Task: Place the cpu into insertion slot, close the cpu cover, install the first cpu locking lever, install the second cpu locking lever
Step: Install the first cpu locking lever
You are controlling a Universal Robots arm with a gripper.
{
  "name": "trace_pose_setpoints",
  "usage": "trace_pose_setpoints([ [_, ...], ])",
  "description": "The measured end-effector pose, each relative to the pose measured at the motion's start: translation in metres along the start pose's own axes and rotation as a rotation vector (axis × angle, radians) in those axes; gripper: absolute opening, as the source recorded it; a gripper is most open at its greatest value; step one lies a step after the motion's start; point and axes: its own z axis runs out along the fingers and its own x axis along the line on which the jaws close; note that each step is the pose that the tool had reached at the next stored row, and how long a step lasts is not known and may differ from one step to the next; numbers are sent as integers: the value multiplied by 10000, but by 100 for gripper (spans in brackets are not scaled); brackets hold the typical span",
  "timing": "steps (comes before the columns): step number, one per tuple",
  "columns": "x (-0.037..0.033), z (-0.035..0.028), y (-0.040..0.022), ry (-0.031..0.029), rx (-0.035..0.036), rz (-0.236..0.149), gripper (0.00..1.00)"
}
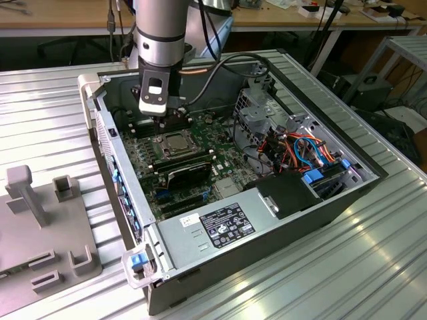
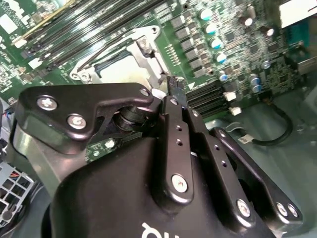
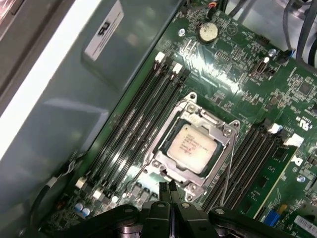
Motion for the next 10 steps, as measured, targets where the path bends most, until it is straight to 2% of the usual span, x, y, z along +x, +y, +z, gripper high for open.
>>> trace_pose_setpoints([
  [3,59,-4,-95,3,-2,-90,11],
  [6,70,-4,-111,10,-6,-297,11],
  [10,71,8,-113,37,-23,-1013,11],
])
